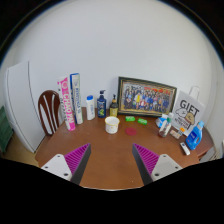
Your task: Pour water
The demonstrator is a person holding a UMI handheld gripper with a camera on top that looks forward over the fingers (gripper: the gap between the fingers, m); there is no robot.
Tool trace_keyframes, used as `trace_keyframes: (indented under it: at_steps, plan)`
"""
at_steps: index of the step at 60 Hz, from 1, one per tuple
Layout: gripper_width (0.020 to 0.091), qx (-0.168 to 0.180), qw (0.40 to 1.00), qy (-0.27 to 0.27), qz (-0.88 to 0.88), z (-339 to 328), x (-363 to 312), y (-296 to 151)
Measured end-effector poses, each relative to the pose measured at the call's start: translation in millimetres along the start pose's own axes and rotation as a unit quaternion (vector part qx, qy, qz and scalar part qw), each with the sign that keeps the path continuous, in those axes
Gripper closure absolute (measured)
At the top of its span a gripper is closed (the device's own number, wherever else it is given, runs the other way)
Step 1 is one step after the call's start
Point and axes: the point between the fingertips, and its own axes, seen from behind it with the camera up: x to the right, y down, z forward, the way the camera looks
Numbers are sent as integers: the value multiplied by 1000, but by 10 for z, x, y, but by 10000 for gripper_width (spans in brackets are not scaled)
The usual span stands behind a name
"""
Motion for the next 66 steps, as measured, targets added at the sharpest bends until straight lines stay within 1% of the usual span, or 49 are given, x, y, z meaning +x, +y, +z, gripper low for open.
trace_keyframes:
  at_steps: [7, 8, 20, 22, 27, 34, 39, 45, 48, 52, 60, 66]
  plan:
    - [251, -7, 1000, 14, 10, 93, 353, 74]
    - [251, -7, 1000, 20, 11, 81, 310, 80]
    - [251, -3, 999, 42, 25, 499, 1208, 291]
    - [248, -6, 998, 49, 28, 582, 1344, 305]
    - [250, -1, 998, 60, 34, 834, 1773, 376]
    - [250, 21, 997, 56, 39, 1314, 2350, 453]
    - [250, 22, 997, 55, 42, 1725, 2764, 510]
    - [250, 28, 997, 62, 41, 2204, 3218, 464]
    - [249, 37, 997, 60, 44, 2460, 3426, 448]
    - [251, 40, 996, 59, 48, 2770, 3614, 408]
    - [247, 62, 996, 47, 49, 3349, 3875, 303]
    - [249, 64, 996, 43, 52, 3715, 4017, 321]
